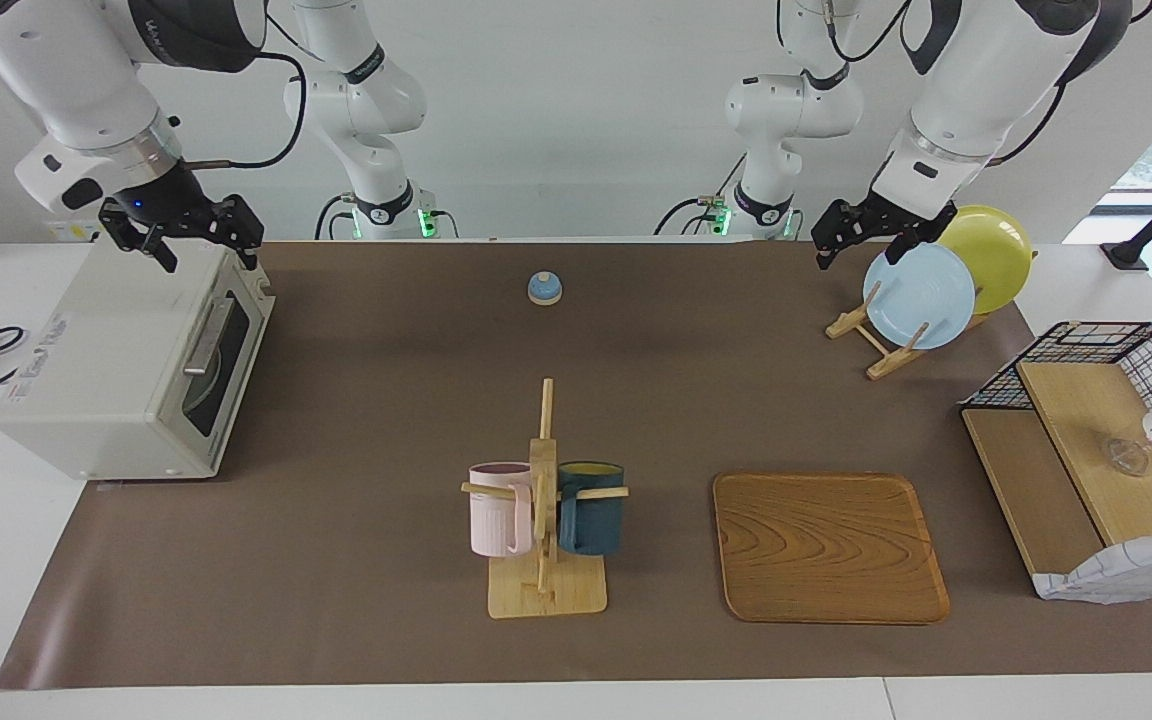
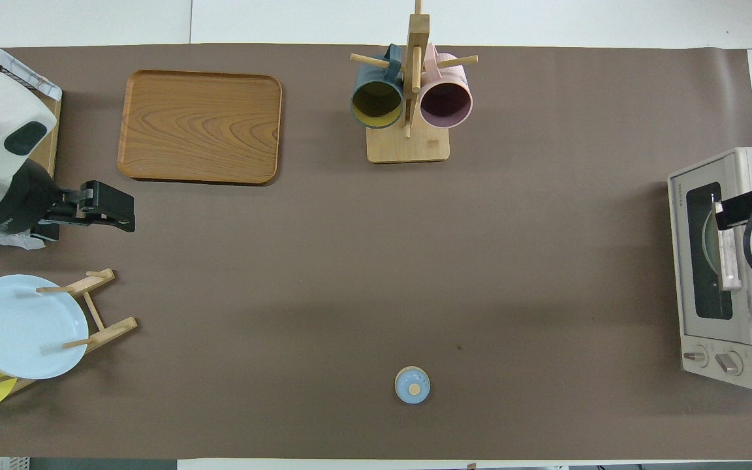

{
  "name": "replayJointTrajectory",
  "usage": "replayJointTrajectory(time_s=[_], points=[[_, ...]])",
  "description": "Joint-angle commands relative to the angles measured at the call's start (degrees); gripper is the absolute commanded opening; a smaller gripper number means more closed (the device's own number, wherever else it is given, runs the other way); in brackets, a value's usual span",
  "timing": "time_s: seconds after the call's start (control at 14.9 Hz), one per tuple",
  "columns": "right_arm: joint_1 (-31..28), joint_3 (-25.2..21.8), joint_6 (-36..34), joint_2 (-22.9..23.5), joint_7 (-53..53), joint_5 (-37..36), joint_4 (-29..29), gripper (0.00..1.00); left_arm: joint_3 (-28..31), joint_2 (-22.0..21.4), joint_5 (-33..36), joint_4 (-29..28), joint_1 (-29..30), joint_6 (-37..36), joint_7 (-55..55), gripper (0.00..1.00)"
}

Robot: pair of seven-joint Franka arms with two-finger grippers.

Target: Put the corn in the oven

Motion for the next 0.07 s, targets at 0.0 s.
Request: replayJointTrajectory(time_s=[0.0], points=[[-0.21, 0.33, -0.09, -0.07, 0.67, 1.42, 0.34, 1.0, -0.47, -0.15, 1.11, 0.42, 0.71, -0.63, 0.22, 1.0]])
